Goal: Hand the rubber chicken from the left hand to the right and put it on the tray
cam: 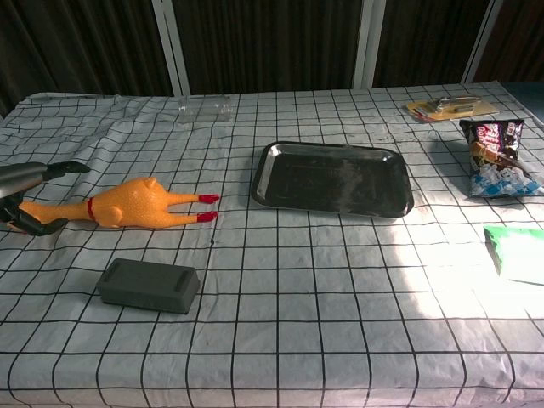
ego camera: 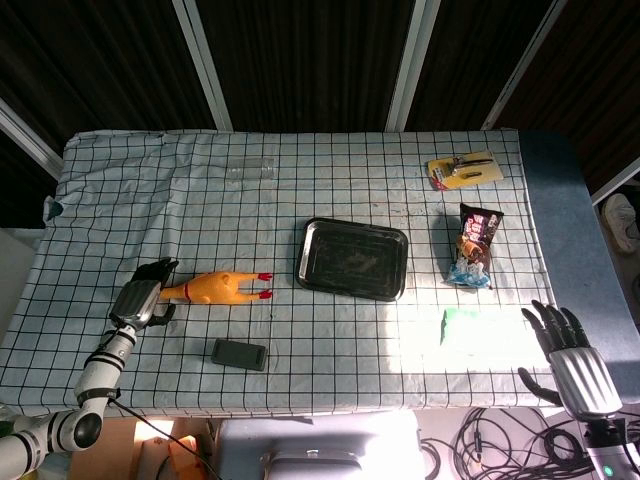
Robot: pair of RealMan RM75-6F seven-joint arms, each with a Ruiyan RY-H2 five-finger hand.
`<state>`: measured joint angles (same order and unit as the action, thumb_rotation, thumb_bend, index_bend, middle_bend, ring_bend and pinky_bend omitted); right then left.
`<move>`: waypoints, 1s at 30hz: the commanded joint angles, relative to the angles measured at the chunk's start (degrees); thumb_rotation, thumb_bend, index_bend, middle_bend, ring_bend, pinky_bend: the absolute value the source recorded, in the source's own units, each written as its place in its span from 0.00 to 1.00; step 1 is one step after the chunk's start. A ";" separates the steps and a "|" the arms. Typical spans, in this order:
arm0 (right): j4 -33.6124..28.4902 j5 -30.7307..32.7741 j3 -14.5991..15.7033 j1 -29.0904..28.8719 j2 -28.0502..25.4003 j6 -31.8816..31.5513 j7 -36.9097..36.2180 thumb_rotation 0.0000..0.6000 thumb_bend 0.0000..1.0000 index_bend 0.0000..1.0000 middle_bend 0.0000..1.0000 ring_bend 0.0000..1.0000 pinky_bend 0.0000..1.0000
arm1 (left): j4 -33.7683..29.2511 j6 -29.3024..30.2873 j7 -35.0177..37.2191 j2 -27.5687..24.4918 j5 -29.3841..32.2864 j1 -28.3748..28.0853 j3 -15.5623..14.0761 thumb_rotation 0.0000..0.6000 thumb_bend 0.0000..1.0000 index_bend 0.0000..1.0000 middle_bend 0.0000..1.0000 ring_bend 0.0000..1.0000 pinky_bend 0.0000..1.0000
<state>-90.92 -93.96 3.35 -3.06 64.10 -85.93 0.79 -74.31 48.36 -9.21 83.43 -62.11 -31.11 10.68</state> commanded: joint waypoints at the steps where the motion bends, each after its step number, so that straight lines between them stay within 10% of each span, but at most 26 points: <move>1: -0.07 -0.08 0.01 0.09 -0.08 -0.04 -0.03 1.00 0.24 0.00 0.00 0.00 0.00 | 0.38 -0.87 -0.49 0.22 1.38 -0.49 -0.23 1.00 0.43 0.00 0.02 0.00 0.00; 8: -0.01 -0.14 -0.07 0.29 -0.17 -0.03 -0.06 1.00 0.24 0.00 0.00 0.00 0.00 | 3.00 -2.84 -0.22 2.15 3.47 -2.10 -0.26 1.00 0.43 0.03 0.06 0.00 0.00; 18: -0.18 0.28 -0.36 0.06 -0.37 0.86 -0.36 1.00 0.24 0.00 0.00 0.00 0.00 | 8.49 2.86 -0.16 6.62 -0.67 -2.32 -1.23 1.00 0.64 0.61 0.28 0.09 0.00; 25: -0.27 0.02 -0.35 0.14 -0.63 0.80 -0.89 1.00 0.24 0.00 0.00 0.00 0.00 | 8.98 4.29 3.56 6.59 -4.36 -1.91 -2.03 1.00 0.72 0.62 0.35 0.14 0.01; 30: -0.21 -0.05 -0.35 0.08 -0.56 1.06 -0.80 1.00 0.24 0.00 0.00 0.00 0.00 | 6.93 9.99 9.18 5.51 -9.78 -0.31 -2.35 1.00 0.77 0.63 0.60 0.30 0.19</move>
<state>-91.13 -94.01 3.01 -2.98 63.54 -84.86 -0.01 -66.41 55.71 -2.50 89.53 -69.25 -32.29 8.63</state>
